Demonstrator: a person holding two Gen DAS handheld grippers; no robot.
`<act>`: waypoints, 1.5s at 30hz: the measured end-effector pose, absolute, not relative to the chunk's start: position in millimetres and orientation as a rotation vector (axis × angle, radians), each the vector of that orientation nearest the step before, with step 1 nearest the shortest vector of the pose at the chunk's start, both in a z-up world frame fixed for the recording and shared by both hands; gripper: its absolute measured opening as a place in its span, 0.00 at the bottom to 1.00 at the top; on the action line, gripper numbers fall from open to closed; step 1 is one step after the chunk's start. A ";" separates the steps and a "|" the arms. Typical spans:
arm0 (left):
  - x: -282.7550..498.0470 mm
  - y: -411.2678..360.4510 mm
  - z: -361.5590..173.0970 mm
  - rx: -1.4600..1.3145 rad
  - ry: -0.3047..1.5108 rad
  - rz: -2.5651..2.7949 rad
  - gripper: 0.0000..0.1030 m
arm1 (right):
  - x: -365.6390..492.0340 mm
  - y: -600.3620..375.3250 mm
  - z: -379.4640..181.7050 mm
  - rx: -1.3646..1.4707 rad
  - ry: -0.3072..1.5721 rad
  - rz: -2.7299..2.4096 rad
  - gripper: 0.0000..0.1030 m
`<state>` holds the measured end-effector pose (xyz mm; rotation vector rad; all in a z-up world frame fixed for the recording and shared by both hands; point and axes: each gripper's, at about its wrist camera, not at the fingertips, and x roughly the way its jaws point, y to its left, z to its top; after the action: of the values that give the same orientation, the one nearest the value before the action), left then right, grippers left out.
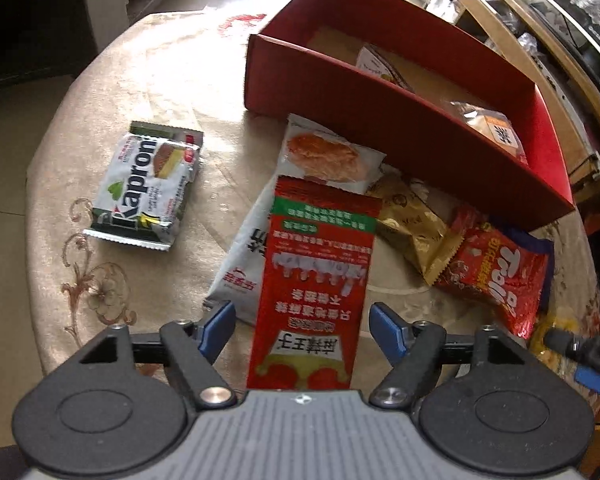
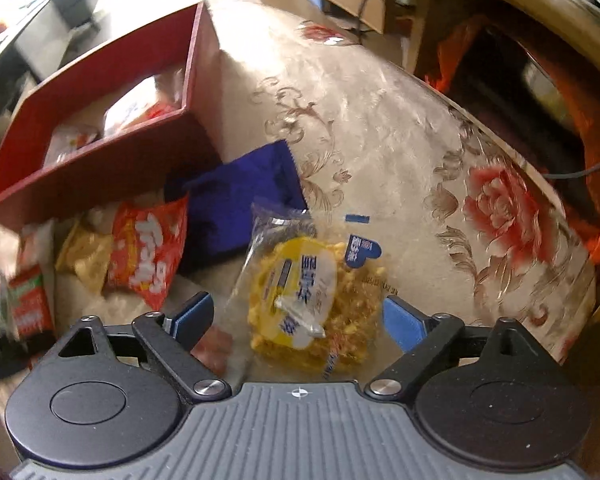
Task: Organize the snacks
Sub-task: 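Lift the red packet with the left tool while the right tool grasps the yellow egg-cake bag, then carry the red packet and the yellow bag with both tools over the red box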
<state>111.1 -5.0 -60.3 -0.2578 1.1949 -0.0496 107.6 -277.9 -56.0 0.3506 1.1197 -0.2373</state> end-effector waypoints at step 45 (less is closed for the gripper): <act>82.6 -13.5 -46.5 -0.120 1.075 -0.042 0.47 | 97.7 -230.0 -19.2 0.135 0.992 -0.056 0.76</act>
<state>82.6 -13.5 -46.5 -0.1195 1.0746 -0.0425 97.7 -230.0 -19.2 0.1346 0.9919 -0.0565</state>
